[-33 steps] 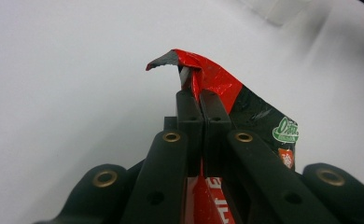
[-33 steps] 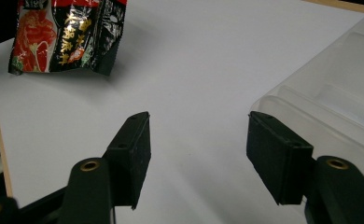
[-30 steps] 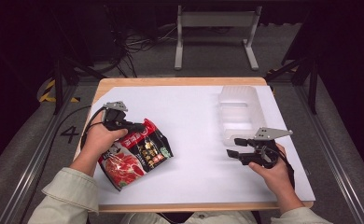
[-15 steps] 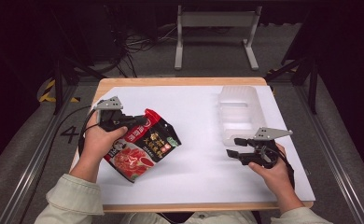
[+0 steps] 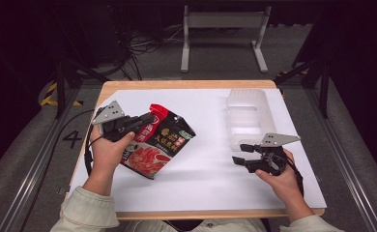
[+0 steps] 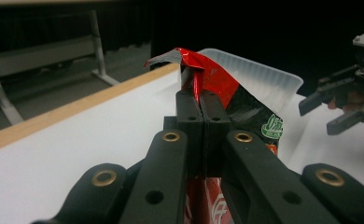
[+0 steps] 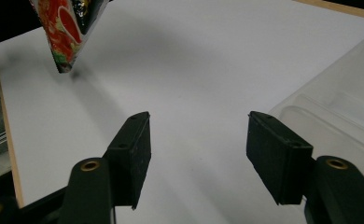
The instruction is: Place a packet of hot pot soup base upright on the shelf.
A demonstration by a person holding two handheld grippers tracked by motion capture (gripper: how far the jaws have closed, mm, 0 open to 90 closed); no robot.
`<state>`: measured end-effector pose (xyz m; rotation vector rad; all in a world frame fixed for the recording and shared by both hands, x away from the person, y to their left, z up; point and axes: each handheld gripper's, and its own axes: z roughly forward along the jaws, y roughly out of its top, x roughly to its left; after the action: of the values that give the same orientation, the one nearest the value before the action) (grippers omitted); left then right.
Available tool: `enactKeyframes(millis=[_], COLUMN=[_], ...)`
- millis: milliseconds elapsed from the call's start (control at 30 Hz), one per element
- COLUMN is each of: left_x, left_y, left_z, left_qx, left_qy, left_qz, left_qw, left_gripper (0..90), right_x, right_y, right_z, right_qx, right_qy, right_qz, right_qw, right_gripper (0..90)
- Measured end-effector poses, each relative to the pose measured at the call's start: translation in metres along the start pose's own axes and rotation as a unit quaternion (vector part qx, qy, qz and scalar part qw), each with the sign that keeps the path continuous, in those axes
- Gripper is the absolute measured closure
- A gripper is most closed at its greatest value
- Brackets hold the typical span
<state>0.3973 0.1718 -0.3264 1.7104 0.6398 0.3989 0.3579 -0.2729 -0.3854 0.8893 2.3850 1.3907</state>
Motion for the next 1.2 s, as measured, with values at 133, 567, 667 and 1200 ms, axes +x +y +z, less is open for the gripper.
enactKeyframes(millis=[133, 567, 667, 1200], left_x=[-0.004, -0.014, -0.018, -0.031], left_y=[-0.002, -0.002, -0.002, 0.001], left_z=[0.002, 0.004, 0.005, 0.005], left_qx=[-0.025, -0.058, -0.063, -0.072], left_qy=[0.000, 0.012, 0.009, -0.008], left_qz=[0.001, 0.008, 0.007, 0.016], left_qw=[0.9997, 0.9982, 0.9980, 0.9972], left_gripper=[89.1, 89.0, 89.0, 89.0], right_x=[0.005, 0.018, 0.021, 0.037], right_y=[0.009, 0.034, 0.040, 0.073], right_z=[0.004, 0.017, 0.021, 0.050], right_qx=[-0.002, -0.011, -0.012, -0.022], right_qy=[0.007, 0.025, 0.027, 0.083], right_qz=[-0.009, -0.038, -0.044, -0.057], right_qw=[0.9999, 0.9989, 0.9986, 0.9946], right_gripper=[39.0, 37.2, 36.3, 30.2])
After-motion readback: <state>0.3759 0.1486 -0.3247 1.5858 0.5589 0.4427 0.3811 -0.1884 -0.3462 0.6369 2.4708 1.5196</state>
